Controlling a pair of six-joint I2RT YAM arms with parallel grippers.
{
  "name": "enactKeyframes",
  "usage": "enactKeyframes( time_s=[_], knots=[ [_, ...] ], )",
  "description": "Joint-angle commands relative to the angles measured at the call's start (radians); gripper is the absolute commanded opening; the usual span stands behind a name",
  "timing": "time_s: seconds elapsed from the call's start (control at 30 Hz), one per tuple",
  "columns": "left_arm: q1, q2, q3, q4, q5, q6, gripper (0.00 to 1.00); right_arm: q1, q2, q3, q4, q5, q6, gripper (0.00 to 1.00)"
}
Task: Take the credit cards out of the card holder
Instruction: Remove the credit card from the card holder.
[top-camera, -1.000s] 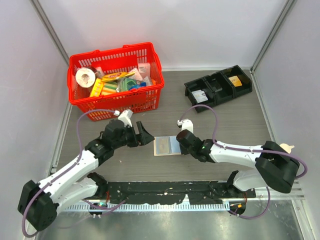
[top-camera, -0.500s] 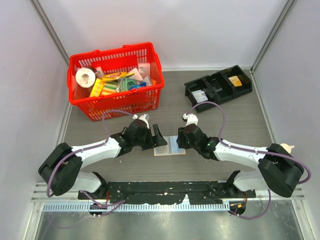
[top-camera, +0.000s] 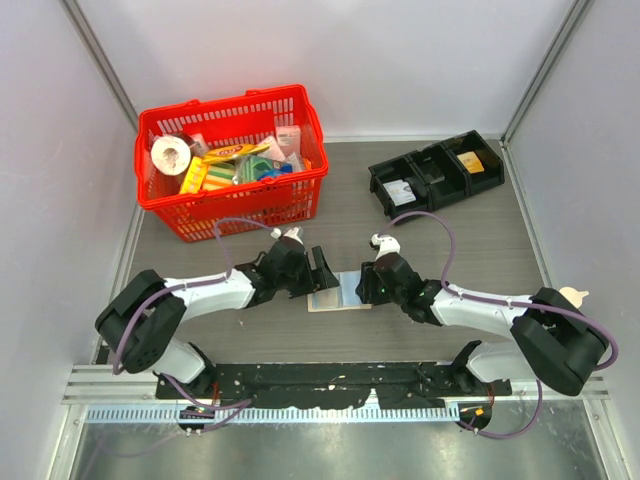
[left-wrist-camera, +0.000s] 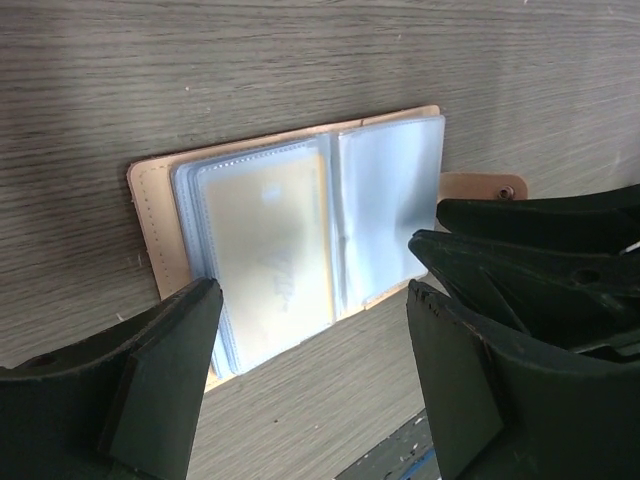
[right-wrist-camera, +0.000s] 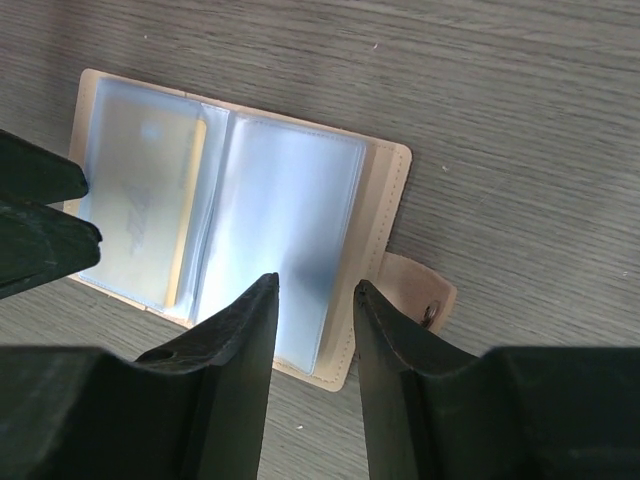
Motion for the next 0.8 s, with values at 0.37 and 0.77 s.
enactKeyframes(
  time_s=[0.37, 0.77],
  knots=[
    [-0.039, 0.047, 0.092, -0.075, -0.1, 0.033, 0.81, -0.014, -0.023, -0.028, 0.076, -0.025, 0.021, 0.4],
    [-0.057, 0.049, 0.126, -0.155, -0.126, 0.058, 0.81, -0.014, 0.002, -0.05, 0.093, -0.045, 0.05, 0.38]
  ],
)
